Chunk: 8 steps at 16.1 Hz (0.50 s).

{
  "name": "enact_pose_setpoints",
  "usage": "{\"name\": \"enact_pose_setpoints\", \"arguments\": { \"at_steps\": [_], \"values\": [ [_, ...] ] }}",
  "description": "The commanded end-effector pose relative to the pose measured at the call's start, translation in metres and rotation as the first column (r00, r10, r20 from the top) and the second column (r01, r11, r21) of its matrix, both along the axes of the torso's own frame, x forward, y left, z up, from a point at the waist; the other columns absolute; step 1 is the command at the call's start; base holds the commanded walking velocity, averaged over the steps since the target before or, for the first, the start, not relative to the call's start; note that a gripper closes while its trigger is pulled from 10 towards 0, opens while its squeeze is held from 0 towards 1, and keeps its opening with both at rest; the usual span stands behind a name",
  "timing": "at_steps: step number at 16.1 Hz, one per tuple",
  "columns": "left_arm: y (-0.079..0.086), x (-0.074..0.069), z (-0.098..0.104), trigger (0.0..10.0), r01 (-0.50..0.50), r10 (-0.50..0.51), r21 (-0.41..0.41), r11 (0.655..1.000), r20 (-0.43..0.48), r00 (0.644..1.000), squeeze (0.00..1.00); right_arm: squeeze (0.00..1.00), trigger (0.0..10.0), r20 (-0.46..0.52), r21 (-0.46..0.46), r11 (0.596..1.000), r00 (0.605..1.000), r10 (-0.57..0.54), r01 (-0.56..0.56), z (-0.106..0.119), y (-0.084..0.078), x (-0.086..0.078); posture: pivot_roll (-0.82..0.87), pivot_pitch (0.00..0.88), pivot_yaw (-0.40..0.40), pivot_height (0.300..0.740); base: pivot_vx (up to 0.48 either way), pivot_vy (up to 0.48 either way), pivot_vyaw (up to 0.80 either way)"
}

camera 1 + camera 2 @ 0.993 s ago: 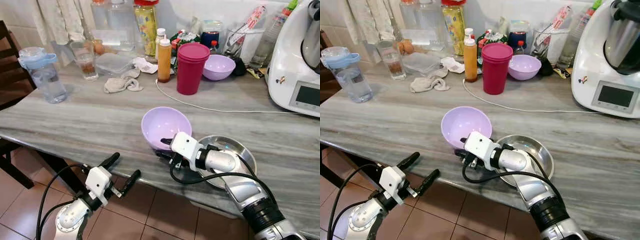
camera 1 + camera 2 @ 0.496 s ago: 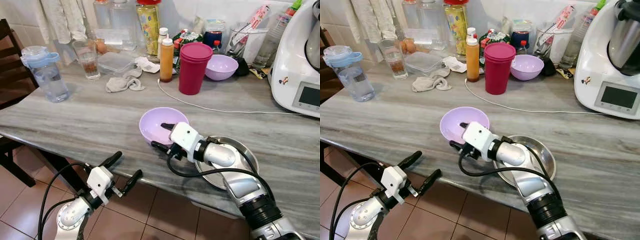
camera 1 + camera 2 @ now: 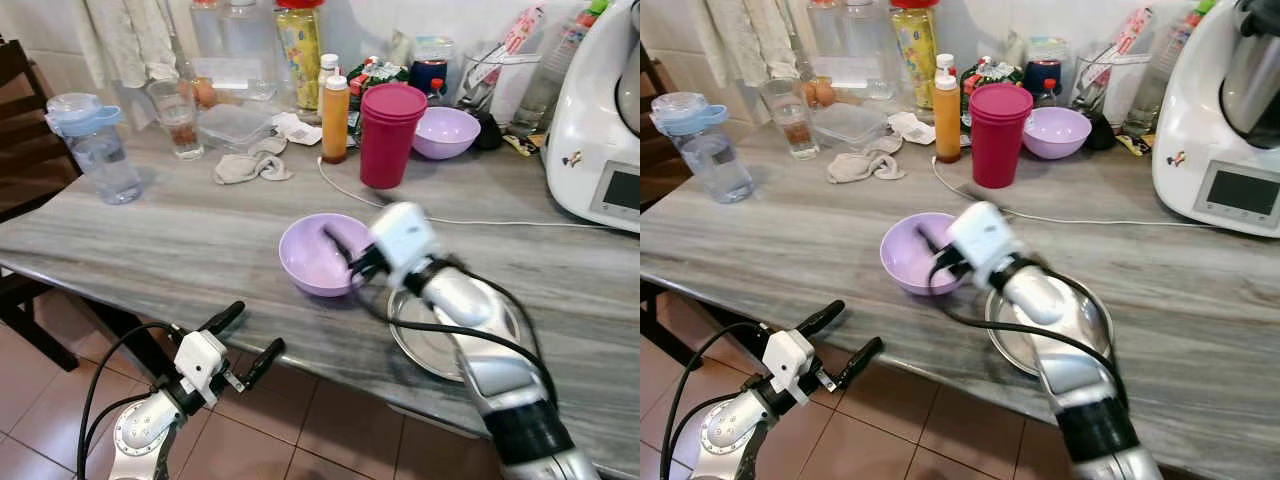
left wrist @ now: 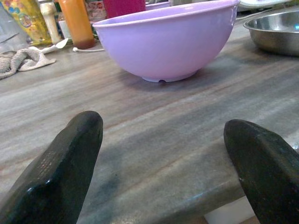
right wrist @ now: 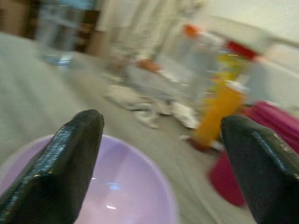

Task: Setting the table

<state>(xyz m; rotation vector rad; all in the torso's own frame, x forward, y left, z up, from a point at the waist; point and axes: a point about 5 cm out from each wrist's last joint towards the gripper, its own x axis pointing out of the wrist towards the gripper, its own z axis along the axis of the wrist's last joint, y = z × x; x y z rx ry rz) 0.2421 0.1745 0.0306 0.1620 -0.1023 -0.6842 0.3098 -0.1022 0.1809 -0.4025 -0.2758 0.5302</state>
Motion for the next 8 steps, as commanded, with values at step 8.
{"name": "enact_pose_setpoints", "arguments": {
  "at_steps": [8],
  "values": [
    [0.001,0.001,-0.027,10.0,-0.105,0.103,0.001,0.994,-0.215,0.971,0.0,1.0,10.0,-0.093,0.057,0.921,0.92,-0.38,0.386,-0.019,-0.057,-0.034,-0.29,0.087,0.066,0.74,0.0,0.0,0.0]
  ]
}}
